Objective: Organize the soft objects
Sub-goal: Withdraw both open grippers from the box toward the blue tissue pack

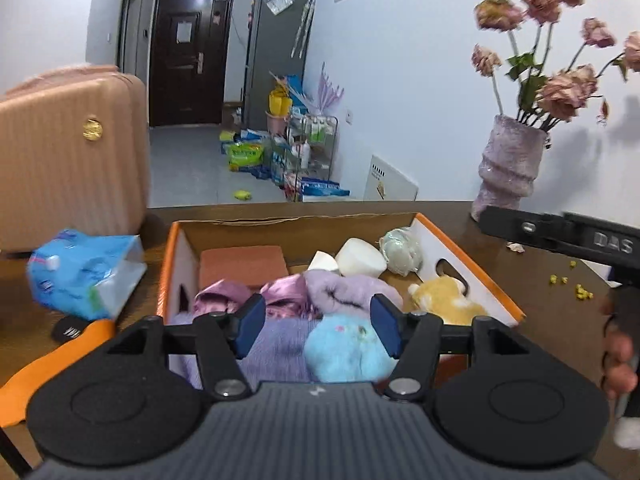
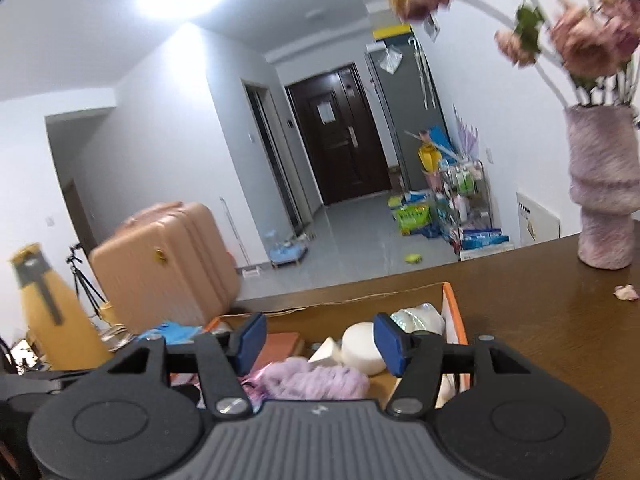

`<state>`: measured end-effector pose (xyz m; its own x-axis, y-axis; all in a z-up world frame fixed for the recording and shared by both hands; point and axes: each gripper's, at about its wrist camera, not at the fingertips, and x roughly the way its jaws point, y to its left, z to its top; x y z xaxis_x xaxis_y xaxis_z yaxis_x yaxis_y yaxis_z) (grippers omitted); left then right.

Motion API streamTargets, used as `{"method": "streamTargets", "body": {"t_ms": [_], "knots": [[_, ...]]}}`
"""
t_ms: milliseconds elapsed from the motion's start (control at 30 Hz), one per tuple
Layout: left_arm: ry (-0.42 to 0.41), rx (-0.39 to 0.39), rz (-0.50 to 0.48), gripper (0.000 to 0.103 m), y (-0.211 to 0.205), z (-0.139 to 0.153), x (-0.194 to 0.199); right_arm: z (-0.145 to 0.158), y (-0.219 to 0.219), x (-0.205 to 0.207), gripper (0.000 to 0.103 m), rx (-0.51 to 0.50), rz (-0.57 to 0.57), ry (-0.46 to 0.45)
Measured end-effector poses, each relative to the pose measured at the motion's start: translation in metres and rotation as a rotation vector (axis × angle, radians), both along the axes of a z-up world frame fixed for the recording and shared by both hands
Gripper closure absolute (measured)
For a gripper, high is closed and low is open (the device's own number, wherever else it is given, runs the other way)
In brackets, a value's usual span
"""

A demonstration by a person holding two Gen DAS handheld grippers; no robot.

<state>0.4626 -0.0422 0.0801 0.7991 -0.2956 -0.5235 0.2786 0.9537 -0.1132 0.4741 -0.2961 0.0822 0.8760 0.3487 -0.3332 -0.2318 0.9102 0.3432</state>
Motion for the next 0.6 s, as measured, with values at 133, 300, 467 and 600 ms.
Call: {"method": "streamTargets", "body": {"t_ms": [133,300,467,600], "knots": [[-0.036,0.005,-0.013,0.036,0.008,-0.003,-0.062,0.001,-0.006,-0.060,0.041,-0.067,0.027,0.005],[-0.045,-0.035,-0.004,0.029,0.029,-0.024,-0.150,-0.023,-0.001,-0.143,0.038,-0.160,0.091,0.049],[0.027,-0.094,0.041,0.027,0.045,-0.046,-0.198,-0.052,0.012,-0.217,0.034,-0.197,0.084,0.067],[0.041,-0.030,0.048,0.027,0.040,-0.052,-0.208,-0.066,0.017,-0.247,0.031,-0.148,0.086,0.085]]}}
